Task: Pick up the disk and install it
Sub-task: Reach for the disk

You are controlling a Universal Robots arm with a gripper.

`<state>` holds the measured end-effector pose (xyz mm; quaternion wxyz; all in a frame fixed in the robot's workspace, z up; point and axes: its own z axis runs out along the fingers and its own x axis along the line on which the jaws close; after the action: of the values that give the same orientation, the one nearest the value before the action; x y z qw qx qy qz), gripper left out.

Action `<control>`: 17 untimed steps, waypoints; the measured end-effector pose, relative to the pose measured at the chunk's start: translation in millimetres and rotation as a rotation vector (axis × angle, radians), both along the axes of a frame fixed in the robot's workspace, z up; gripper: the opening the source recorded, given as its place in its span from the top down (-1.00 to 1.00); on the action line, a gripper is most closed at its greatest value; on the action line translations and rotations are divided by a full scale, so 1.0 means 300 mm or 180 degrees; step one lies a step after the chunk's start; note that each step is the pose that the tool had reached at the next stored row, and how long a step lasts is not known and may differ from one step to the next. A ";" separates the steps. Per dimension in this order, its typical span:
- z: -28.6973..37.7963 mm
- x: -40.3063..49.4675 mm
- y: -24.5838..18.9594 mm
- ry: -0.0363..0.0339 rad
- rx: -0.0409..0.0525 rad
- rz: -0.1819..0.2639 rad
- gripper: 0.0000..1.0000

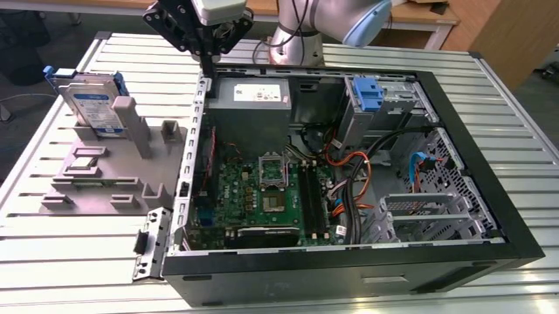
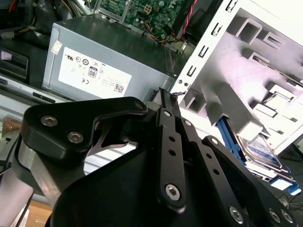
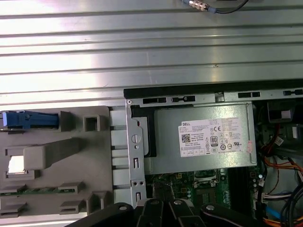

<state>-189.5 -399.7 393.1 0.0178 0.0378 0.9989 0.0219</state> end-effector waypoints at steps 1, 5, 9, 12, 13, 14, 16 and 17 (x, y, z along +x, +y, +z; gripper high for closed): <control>0.000 0.000 0.000 0.0000 0.0000 0.0000 0.79; 0.000 -0.005 0.000 0.0000 0.0000 0.0000 0.79; 0.000 -0.027 0.000 -0.0006 0.0000 0.0000 0.79; 0.000 -0.045 0.000 -0.0011 0.0000 0.0000 0.79; 0.000 -0.052 0.000 -0.0014 0.0000 0.0000 0.79; -0.001 -0.058 0.000 -0.0016 0.0000 0.0000 0.79; -0.001 -0.069 0.000 -0.0019 0.0000 0.0000 0.79; -0.001 -0.074 0.000 -0.0020 0.0000 0.0000 0.79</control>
<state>-211.6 -399.7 392.9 0.0210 0.0377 0.9988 0.0220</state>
